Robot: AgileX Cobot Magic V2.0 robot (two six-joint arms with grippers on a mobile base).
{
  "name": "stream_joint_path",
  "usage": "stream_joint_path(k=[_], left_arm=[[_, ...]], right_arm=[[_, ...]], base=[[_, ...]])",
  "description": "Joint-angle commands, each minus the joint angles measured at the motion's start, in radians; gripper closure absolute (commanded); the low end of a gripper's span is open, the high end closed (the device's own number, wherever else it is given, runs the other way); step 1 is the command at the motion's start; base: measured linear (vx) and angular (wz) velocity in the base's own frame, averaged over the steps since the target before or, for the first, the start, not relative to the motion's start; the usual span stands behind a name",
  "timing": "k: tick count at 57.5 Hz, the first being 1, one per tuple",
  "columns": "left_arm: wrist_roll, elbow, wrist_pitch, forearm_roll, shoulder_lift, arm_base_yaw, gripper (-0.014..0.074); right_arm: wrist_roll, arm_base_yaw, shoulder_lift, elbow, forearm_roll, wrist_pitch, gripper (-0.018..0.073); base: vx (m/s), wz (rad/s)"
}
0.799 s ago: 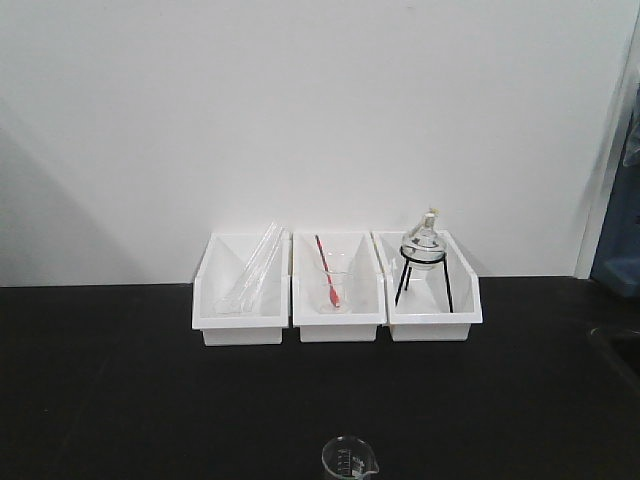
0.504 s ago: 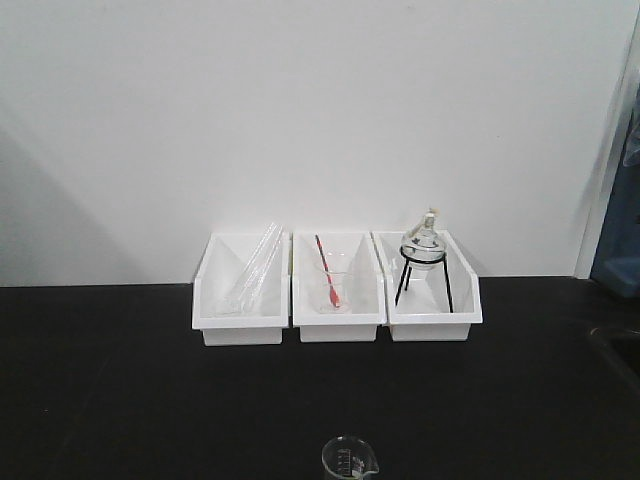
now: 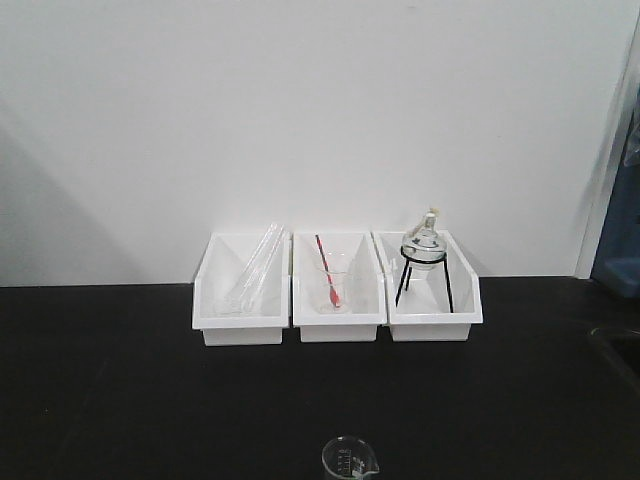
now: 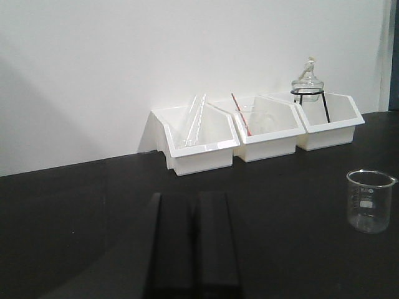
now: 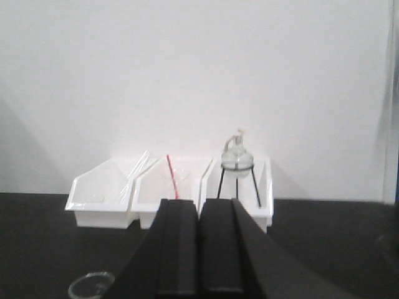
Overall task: Pick beaker and place in left cabinet
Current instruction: 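Move the right gripper toward the clear glass beaker on the counter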
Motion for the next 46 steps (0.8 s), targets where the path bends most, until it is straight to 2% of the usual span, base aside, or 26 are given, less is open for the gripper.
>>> stream_joint_path(k=[1,11,23,35,46], left_arm=[[-0.003,0.016,-0.084,-0.008,-0.019,-0.004,0.0595],[-0.003,0.016,-0.084,-0.008,-0.019,-0.004,0.0595],[-0.003,0.016,-0.084,-0.008,-0.019,-0.004,0.0595],[-0.003,0.016,-0.084,-0.008,-0.019,-0.004,0.0595],[-0.003,0.016,-0.084,-0.008,-0.019,-0.004,0.0595]], right_arm=[[-0.066,-0.007,0.184,-0.167,-0.021,-0.087,0.0566],[-0.072,-0.007,0.533,-0.4,-0.016,-0.108,0.0566],[-0.072,-0.007,0.789,-0.526,-0.012,-0.149,0.0564],[-0.071,-0.007,0.897,-0.531,-0.004,-0.238,0.0552],[-0.07,-0.007,0.919,-0.531,0.007,-0.249,0.0436]], base=[[0.0,0.0],[0.0,0.0],[0.0,0.0],[0.0,0.0],[0.0,0.0]])
